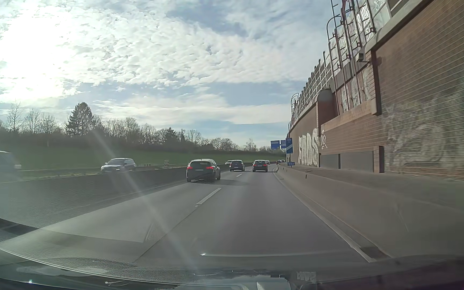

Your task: Follow the waypoints while adhering to traffic rules and regulations

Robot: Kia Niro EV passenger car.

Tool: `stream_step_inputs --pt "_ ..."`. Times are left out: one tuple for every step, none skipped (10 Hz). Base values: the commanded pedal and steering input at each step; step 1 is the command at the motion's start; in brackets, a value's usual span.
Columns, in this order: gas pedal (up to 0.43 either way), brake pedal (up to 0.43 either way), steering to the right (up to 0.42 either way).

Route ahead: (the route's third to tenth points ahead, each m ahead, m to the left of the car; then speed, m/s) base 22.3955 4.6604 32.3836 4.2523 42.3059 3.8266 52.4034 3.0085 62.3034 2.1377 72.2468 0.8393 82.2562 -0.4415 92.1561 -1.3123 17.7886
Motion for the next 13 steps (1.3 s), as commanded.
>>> stream_step_inputs --pt "0.209 0.0 0.005" --pt "0.209 0.0 0.005" --pt "0.209 0.0 0.005" --pt "0.209 0.0 0.006" --pt "0.209 0.0 0.006" --pt "0.209 0.0 0.006" --pt "0.209 0.0 0.006" --pt "0.209 0.0 0.006" --pt "0.209 0.0 0.006" --pt "0.209 0.0 0.006" --pt "0.209 0.0 0.006" --pt "0.209 0.0 0.006" --pt "0.209 0.0 0.006"
